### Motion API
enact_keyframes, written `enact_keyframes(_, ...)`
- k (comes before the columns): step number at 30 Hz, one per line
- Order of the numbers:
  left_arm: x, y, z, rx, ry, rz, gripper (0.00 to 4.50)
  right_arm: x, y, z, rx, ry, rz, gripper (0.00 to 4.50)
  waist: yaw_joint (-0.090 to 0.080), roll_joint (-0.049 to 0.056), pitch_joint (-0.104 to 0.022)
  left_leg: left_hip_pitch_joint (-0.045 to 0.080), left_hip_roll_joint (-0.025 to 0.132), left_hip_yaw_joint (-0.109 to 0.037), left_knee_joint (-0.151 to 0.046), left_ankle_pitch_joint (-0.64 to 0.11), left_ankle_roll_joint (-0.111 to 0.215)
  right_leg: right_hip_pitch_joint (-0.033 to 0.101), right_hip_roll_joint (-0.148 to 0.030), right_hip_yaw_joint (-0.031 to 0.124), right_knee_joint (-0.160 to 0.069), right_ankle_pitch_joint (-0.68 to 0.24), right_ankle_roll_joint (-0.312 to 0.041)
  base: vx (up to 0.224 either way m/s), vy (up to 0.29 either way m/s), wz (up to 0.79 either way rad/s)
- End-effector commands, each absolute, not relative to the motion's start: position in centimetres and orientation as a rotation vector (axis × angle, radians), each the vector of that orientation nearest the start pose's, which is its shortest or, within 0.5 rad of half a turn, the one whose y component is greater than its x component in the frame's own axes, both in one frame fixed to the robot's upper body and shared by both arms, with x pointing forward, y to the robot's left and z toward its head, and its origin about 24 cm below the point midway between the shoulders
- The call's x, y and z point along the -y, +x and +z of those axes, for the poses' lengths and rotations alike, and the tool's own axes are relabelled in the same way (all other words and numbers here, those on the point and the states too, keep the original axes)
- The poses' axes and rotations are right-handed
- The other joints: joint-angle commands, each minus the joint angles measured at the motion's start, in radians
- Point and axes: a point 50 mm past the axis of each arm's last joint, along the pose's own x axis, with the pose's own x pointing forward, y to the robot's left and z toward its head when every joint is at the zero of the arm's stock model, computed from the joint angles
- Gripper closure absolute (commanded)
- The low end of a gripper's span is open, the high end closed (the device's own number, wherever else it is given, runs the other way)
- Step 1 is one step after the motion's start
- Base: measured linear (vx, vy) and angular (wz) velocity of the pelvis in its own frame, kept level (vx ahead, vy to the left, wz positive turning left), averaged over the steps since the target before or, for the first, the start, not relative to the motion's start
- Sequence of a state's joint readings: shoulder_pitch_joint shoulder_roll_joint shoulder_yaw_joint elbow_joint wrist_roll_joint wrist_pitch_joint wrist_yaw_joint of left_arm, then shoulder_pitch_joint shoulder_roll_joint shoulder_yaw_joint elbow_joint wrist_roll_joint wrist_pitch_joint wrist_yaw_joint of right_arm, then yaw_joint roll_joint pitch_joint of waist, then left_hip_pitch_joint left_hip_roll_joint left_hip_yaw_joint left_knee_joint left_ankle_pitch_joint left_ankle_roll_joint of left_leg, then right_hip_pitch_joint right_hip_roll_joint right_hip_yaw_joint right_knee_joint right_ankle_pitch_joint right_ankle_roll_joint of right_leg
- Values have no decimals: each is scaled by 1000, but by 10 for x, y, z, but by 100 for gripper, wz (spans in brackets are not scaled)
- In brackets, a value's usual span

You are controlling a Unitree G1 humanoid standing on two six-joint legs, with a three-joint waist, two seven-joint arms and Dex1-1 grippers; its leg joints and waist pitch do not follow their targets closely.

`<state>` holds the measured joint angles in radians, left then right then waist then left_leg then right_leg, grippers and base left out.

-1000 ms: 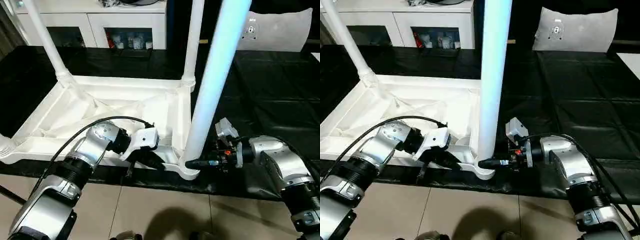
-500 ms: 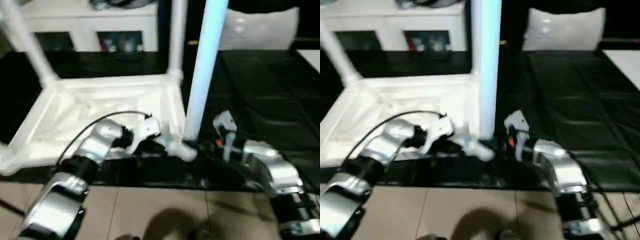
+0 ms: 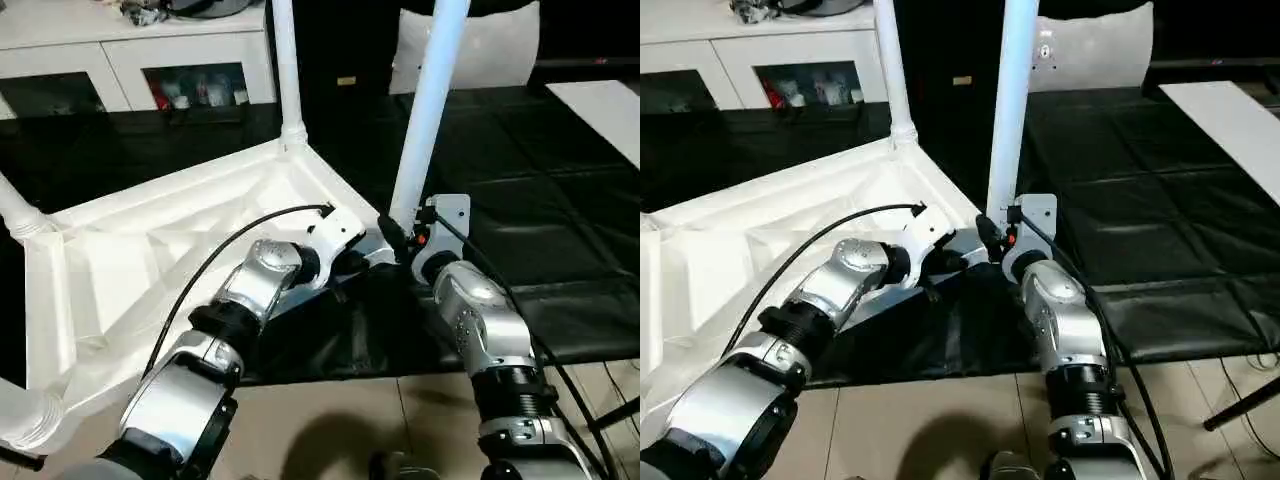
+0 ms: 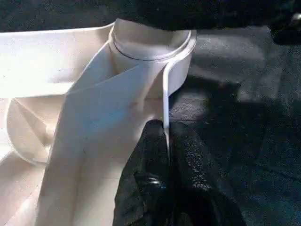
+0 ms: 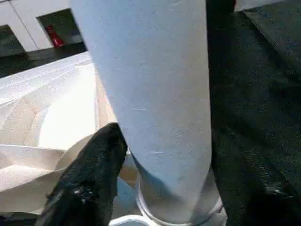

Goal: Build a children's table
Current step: Rotate leg to tighten

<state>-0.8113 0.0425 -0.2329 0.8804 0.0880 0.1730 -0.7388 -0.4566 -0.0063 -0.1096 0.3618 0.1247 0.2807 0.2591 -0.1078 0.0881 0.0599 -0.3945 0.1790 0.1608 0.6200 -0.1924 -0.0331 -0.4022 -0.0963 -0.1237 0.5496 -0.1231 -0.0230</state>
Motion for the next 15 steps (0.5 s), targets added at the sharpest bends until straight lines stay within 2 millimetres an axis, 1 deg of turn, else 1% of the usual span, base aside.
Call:
enact_keyframes(1, -38, 357, 86, -230, 286, -1061, 450, 112, 324, 49, -234, 180, 391, 134, 5, -6, -90, 3, 32, -17, -67, -176, 153, 72, -58, 34, -50, -207, -210, 0, 0, 0)
enact_keyframes(2, -39, 356, 85, -233, 287, -1075, 450, 117, 324, 48, -233, 169, 390, 120, 6, -5, -92, 3, 33, -18, -67, -166, 158, 74, -59, 35, -47, -197, -213, 0, 0, 0)
enact_keyframes(4, -44, 352, 80, -240, 300, -1126, 450, 134, 319, 49, -218, 122, 396, 101, 10, -6, -91, 3, 35, -17, -65, -143, 174, 73, -57, 36, -42, -176, -225, 0, 0, 0)
enact_keyframes(5, -45, 351, 78, -239, 312, -1142, 450, 140, 317, 49, -211, 109, 395, 95, 8, -25, -91, 1, 35, -13, -64, -147, 178, 76, -58, 38, -44, -191, -224, 0, 0, 0)
enact_keyframes(6, -47, 349, 76, -237, 328, -1160, 450, 148, 314, 50, -201, 93, 393, 87, 13, -19, -90, 3, 34, -15, -65, -148, 179, 77, -60, 38, -43, -206, -224, 0, 0, 0)
enact_keyframes(7, -50, 348, 75, -237, 348, -1177, 450, 159, 310, 52, -188, 94, 401, 65, 14, -27, -86, 4, 33, -11, -65, -173, 173, 73, -57, 39, -53, -269, -210, 0, 0, 0)
enact_keyframes(8, -50, 348, 75, -237, 349, -1177, 450, 159, 310, 52, -188, 94, 402, 57, 18, -22, -85, 7, 33, -11, -66, -184, 170, 73, -58, 38, -54, -296, -202, 0, 0, 0)
enact_keyframes(9, -50, 348, 75, -237, 349, -1177, 450, 159, 310, 52, -188, 94, 402, 57, 20, -22, -83, 7, 35, -11, -67, -195, 163, 71, -57, 39, -56, -321, -195, 0, 0, 0)
enact_keyframes(10, -52, 347, 74, -236, 362, -1188, 450, 166, 306, 53, -178, 95, 409, 43, 18, -27, -81, 7, 34, -11, -69, -218, 152, 69, -55, 37, -62, -368, -179, 0, 0, 0)
enact_keyframes(11, -52, 347, 74, -236, 362, -1188, 450, 166, 306, 53, -178, 95, 409, 32, 19, -25, -79, 11, 34, -12, -70, -241, 137, 66, -55, 37, -64, -411, -167, 0, 0, 0)
enact_keyframes(12, -54, 348, 74, -230, 377, -1188, 450, 177, 301, 57, -152, 116, 435, 32, 17, -32, -78, 10, 33, -11, -70, -252, 136, 66, -54, 36, -69, -430, -158, 0, 0, 0)
enact_keyframes(13, -57, 349, 74, -219, 409, -1183, 450, 193, 292, 63, -126, 114, 472, 13, 22, -36, -76, 14, 34, -10, -70, -262, 128, 61, -53, 37, -74, -473, -139, 0, 0, 0)
enact_keyframes(14, -57, 349, 74, -219, 409, -1183, 450, 193, 292, 63, -126, 114, 472, 6, 22, -36, -76, 14, 34, -10, -70, -262, 128, 61, -53, 37, -74, -473, -139, 0, 0, 0)
enact_keyframes(15, -59, 351, 74, -212, 427, -1160, 450, 204, 285, 69, -106, 102, 518, 6, 32, -37, -76, 16, 34, -9, -70, -259, 127, 58, -54, 39, -76, -489, -122, 0, 0, 0)
